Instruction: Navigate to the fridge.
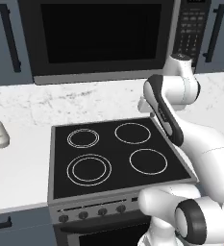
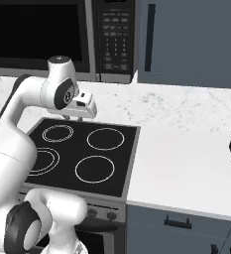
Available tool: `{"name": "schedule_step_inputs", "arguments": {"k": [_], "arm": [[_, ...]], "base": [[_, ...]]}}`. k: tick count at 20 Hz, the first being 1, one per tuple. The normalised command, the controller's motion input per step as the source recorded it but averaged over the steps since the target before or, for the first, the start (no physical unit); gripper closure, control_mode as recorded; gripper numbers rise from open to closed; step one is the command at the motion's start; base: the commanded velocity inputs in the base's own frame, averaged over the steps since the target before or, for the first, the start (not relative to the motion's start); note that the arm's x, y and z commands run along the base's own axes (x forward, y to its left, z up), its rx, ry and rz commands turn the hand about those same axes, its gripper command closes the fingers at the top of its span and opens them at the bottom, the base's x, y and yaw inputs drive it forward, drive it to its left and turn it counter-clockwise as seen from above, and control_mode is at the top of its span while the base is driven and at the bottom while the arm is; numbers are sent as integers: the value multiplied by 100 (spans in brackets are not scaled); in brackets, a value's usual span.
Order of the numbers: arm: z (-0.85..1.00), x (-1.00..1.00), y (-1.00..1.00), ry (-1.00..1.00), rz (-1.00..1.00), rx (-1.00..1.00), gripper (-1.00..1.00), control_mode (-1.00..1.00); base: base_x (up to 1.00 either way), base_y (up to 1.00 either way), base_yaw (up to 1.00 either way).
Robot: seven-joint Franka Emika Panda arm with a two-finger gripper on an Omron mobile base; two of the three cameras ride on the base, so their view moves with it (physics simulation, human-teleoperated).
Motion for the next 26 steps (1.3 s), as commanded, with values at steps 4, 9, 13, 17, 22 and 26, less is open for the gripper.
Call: {"name": "schedule_step_inputs", "arguments": {"k": [4, 9, 13, 17, 22, 26], "arm": [[0, 0, 0, 0, 0, 0, -100, 100], [0, 0, 0, 0, 0, 0, -100, 100], [0, 0, 0, 0, 0, 0, -100, 100], [0, 0, 0, 0, 0, 0, -100, 100], [0, 0, 0, 0, 0, 0, -100, 100], [0, 0, 0, 0, 0, 0, -100, 100]], "base": [[-10, 0, 0], [-91, -2, 0], [-94, -2, 0], [-68, 0, 1], [-21, 0, 25], [-26, 0, 53]]}}
